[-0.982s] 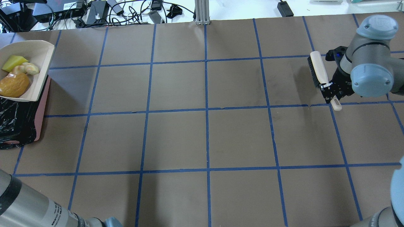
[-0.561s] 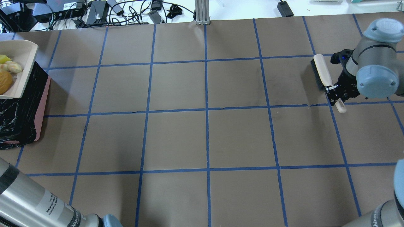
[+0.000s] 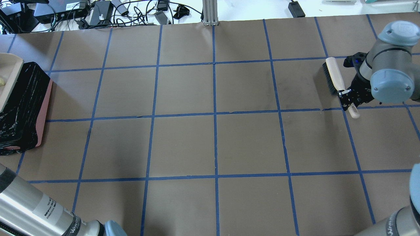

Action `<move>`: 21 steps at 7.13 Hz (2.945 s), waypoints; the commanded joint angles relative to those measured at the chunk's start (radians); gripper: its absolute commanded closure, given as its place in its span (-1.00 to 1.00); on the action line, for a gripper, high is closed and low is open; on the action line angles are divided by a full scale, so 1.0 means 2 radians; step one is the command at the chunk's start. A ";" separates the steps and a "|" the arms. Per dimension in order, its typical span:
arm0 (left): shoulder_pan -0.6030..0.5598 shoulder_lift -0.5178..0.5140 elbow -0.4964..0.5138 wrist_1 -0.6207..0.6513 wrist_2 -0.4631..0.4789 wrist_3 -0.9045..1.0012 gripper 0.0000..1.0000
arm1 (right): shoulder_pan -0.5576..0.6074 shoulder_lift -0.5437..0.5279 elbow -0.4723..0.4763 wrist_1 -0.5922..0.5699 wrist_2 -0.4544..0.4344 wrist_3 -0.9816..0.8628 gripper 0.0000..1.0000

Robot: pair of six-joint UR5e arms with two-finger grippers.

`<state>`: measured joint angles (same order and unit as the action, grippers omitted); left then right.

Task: Sweep and dump trash into bin
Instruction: 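Tilt the dustpan over the bin with the left gripper to dump the items, then lower the brush to the table with the right gripper while the left holds the dustpan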

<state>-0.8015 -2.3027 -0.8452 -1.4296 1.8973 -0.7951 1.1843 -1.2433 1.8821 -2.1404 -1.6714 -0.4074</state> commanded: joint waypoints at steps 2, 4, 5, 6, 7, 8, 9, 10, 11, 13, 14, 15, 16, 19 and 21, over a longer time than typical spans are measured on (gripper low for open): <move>0.010 0.014 -0.053 0.068 0.055 0.009 1.00 | 0.000 0.002 -0.001 -0.007 0.003 0.003 1.00; 0.030 0.021 -0.061 0.090 0.069 0.029 1.00 | 0.000 0.007 -0.001 -0.022 0.003 0.004 1.00; 0.030 0.020 -0.068 0.111 0.090 0.026 1.00 | 0.000 0.013 -0.001 -0.036 0.003 0.005 1.00; 0.030 0.020 -0.093 0.159 0.104 0.029 1.00 | 0.000 0.014 -0.001 -0.037 0.003 0.006 1.00; 0.030 0.021 -0.103 0.188 0.105 0.034 1.00 | 0.000 0.013 -0.001 -0.037 0.003 0.006 1.00; 0.029 0.022 -0.102 0.191 0.111 0.036 1.00 | 0.000 0.013 -0.001 -0.037 0.003 0.007 0.85; 0.026 0.021 -0.104 0.207 0.117 0.036 1.00 | 0.000 0.013 -0.001 -0.037 0.002 0.007 0.72; 0.022 0.020 -0.103 0.226 0.119 0.036 1.00 | 0.000 0.013 -0.001 -0.039 0.002 0.007 0.56; 0.008 0.020 -0.101 0.244 0.120 0.036 1.00 | 0.001 0.013 -0.002 -0.048 0.002 0.007 0.38; -0.019 0.019 -0.104 0.271 0.139 0.038 1.00 | 0.001 0.013 -0.002 -0.049 0.002 0.007 0.33; -0.036 0.021 -0.114 0.283 0.140 0.053 1.00 | 0.001 0.013 -0.004 -0.049 0.002 0.006 0.26; -0.040 0.023 -0.135 0.310 0.146 0.077 1.00 | 0.001 0.013 -0.005 -0.049 0.002 0.006 0.21; -0.041 0.025 -0.163 0.368 0.146 0.109 1.00 | 0.001 0.014 -0.005 -0.049 0.002 0.007 0.21; -0.040 0.034 -0.178 0.411 0.178 0.175 1.00 | 0.001 0.014 -0.005 -0.048 0.002 0.004 -0.03; -0.040 0.039 -0.184 0.417 0.184 0.185 1.00 | 0.002 0.013 -0.006 -0.049 0.002 0.000 -0.31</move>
<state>-0.8820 -2.2298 -1.2062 -0.6063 2.2562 -0.4438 1.1861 -1.2151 1.8717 -2.2368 -1.6675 -0.4049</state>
